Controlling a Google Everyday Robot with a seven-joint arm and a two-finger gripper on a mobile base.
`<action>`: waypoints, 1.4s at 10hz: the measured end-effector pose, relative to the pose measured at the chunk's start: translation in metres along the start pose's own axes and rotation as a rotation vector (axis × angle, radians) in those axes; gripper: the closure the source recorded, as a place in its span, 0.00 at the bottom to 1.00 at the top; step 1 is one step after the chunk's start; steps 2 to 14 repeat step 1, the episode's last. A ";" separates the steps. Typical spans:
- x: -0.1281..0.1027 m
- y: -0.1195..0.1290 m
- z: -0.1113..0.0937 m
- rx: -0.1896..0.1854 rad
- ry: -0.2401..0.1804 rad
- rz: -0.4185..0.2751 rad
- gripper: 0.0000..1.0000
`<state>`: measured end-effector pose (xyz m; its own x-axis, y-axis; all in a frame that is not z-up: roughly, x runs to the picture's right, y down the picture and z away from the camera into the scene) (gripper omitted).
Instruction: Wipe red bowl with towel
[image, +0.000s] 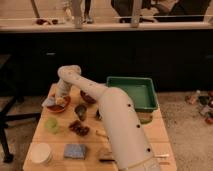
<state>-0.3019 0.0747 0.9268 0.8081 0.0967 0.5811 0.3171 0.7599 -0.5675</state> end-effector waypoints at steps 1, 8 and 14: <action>0.007 0.002 -0.005 0.002 0.002 0.016 1.00; 0.007 0.002 -0.005 0.002 0.002 0.016 1.00; 0.007 0.002 -0.005 0.002 0.002 0.016 1.00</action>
